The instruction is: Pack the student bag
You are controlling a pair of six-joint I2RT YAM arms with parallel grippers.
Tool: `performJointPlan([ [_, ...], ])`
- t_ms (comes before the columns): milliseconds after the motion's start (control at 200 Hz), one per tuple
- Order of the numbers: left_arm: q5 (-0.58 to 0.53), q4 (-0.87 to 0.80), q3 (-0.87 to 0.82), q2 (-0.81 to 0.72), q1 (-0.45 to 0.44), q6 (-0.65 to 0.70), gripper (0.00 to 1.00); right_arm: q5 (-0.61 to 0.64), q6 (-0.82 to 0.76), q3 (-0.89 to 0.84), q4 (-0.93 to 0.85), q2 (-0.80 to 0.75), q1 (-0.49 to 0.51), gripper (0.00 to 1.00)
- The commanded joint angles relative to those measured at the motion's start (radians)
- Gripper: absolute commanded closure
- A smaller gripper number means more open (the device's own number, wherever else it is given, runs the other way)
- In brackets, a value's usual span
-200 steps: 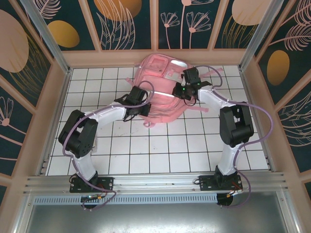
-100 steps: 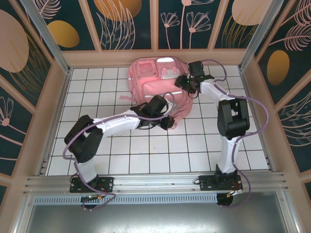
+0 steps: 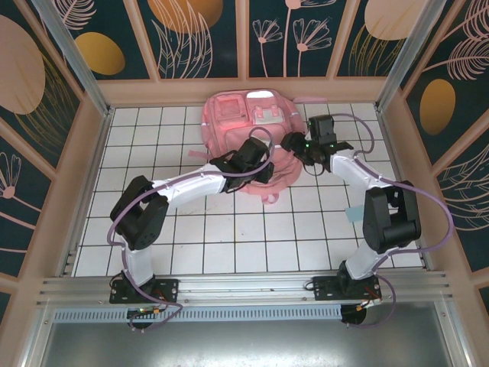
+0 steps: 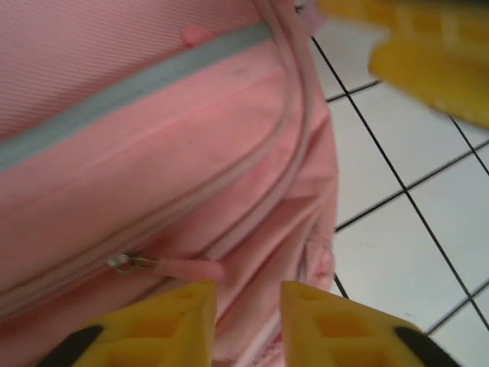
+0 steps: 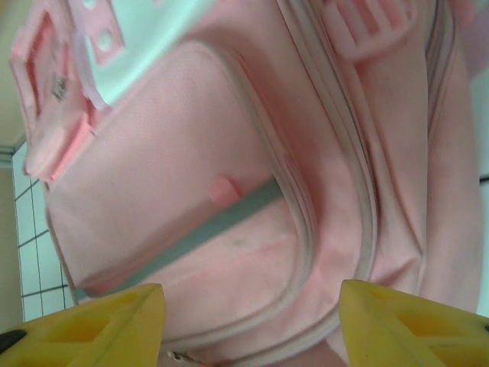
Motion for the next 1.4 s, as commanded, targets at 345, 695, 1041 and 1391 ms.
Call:
performJointPlan([
  [345, -0.046, 0.117, -0.165, -0.128, 0.08, -0.134, 0.56, -0.117, 0.172, -0.065, 0.281, 0.141, 0.013, 0.44],
  [695, -0.006, 0.13, -0.192, -0.103, 0.08, -0.157, 0.42, -0.081, 0.164, -0.015, 0.247, 0.215, 0.033, 0.49],
  [1041, 0.016, 0.172, -0.227, -0.09, 0.08, -0.245, 0.36, -0.112, 0.194, 0.043, 0.299, 0.082, 0.055, 1.0],
  [1391, -0.024, 0.152, -0.163, -0.03, 0.08, -0.281, 0.41, -0.126, 0.222, 0.061, 0.312, 0.071, 0.096, 1.0],
])
